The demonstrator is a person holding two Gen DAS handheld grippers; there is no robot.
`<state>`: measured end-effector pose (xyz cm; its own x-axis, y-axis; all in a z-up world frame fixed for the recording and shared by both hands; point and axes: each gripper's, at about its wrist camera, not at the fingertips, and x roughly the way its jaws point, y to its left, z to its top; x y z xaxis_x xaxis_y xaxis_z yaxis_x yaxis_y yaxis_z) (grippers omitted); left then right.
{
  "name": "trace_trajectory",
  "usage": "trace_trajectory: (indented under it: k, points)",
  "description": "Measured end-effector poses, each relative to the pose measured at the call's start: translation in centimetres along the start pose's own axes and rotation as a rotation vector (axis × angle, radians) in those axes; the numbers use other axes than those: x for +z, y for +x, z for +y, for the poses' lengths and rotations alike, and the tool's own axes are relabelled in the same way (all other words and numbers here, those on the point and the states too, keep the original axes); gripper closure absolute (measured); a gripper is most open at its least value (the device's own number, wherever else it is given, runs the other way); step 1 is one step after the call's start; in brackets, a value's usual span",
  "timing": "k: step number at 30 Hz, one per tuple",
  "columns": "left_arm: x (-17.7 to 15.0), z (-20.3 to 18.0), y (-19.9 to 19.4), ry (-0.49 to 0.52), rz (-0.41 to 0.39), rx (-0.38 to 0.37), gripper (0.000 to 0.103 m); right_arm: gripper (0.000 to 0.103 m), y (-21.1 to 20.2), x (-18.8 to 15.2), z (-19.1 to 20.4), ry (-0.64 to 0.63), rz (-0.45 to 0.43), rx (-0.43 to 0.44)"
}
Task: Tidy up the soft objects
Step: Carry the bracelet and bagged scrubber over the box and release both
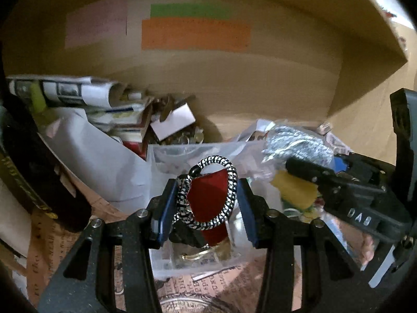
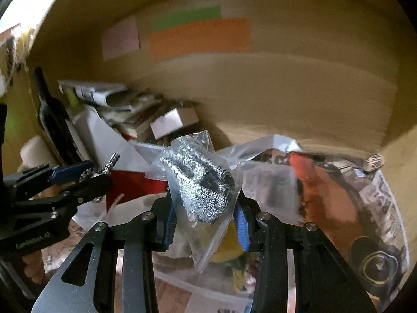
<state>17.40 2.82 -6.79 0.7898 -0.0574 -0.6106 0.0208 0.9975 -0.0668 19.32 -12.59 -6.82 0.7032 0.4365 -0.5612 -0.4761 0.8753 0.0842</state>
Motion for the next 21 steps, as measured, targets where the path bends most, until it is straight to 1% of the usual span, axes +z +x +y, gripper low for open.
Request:
trace_trajectory:
  k: [2,4,5,7,10,11,12,13,16,18,21]
  points:
    - [-0.1,0.1,1.1,0.0,0.03,0.002,0.058,0.068,1.3,-0.4,0.3,-0.014,0.038,0.0]
    - [-0.3,0.3,2.2,-0.008,0.064,-0.012,0.057,0.068,2.2,-0.9,0.6,-0.031,0.071,-0.004]
    - [-0.3,0.3,2.5,-0.01,0.074,-0.014,0.055,0.067,2.4,-1.0,0.6,-0.036,0.078,-0.005]
    - [-0.5,0.6,3.2,-0.019,0.097,-0.024,0.049,0.067,2.5,-1.2,0.7,-0.041,0.087,-0.008]
    - [-0.7,0.9,3.4,-0.031,0.105,-0.037,0.046,0.061,2.2,-1.2,0.5,-0.039,0.095,-0.009]
    - [-0.6,1.0,3.3,-0.033,0.103,-0.039,0.044,0.056,2.3,-1.1,0.5,-0.036,0.098,-0.01]
    - [-0.7,1.0,3.1,-0.034,0.098,-0.04,0.04,0.051,2.2,-1.1,0.4,-0.031,0.099,-0.007]
    - [-0.7,1.0,2.7,-0.035,0.089,-0.041,0.037,0.05,1.9,-1.1,0.3,-0.027,0.099,-0.004]
    - [-0.6,1.1,1.3,-0.034,0.054,-0.049,0.031,0.048,1.4,-0.9,0.3,-0.026,0.088,0.001]
    - [-0.5,1.1,0.3,-0.031,0.03,-0.052,0.03,0.045,0.4,-0.8,0.3,-0.026,0.066,0.001]
    - [-0.3,0.7,-1.8,-0.017,-0.019,-0.052,0.029,0.043,-1.1,-0.6,0.6,-0.03,0.027,0.007]
